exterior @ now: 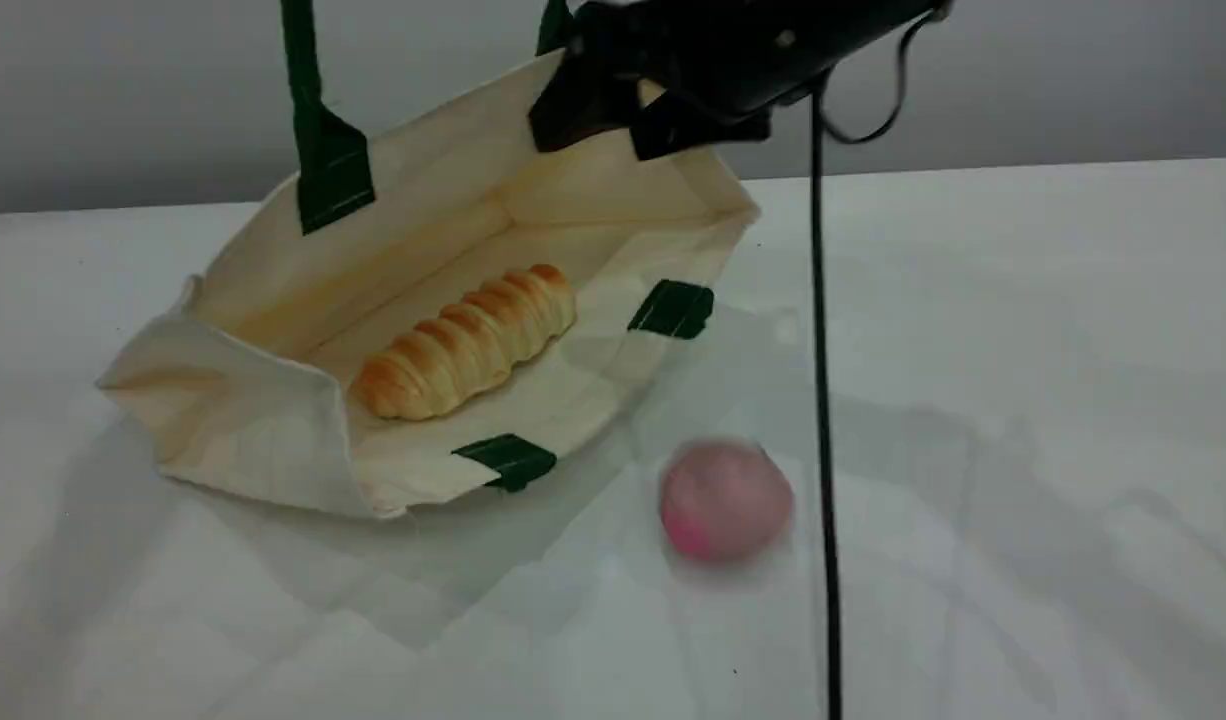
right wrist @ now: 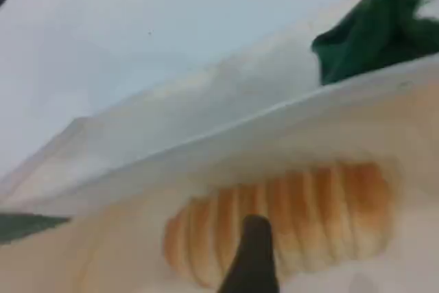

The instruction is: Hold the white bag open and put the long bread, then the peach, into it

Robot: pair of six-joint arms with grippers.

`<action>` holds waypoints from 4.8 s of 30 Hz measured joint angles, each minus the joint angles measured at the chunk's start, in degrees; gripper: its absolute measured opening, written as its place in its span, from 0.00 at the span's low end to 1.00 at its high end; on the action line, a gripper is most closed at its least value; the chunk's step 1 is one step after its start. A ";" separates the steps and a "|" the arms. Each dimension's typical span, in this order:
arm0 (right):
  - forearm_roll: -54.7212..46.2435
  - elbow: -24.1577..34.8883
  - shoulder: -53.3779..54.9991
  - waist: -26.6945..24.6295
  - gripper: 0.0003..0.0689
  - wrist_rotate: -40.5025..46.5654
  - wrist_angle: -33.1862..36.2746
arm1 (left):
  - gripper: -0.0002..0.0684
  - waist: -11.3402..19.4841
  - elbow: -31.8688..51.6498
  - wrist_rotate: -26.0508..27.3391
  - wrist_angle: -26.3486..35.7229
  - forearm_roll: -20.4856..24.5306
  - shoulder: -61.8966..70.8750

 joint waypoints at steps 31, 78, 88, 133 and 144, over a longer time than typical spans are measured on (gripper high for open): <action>-43.29 -0.10 -0.04 -0.24 0.84 28.83 14.17 | 0.15 0.00 0.00 0.00 0.00 0.00 0.00; -55.24 22.64 -21.74 -0.10 0.84 64.20 40.52 | 0.15 0.00 0.00 0.00 0.00 -0.18 0.00; -52.69 31.45 -24.44 9.48 0.84 62.35 25.74 | 0.15 0.00 0.00 0.00 0.00 -0.58 0.00; -52.41 31.35 -10.78 19.97 0.84 62.06 -1.02 | 0.15 0.00 0.00 -0.19 0.00 -2.11 0.00; -52.17 31.35 -10.71 20.53 0.84 62.12 -2.26 | 0.15 0.00 0.00 -0.26 0.00 -2.11 0.00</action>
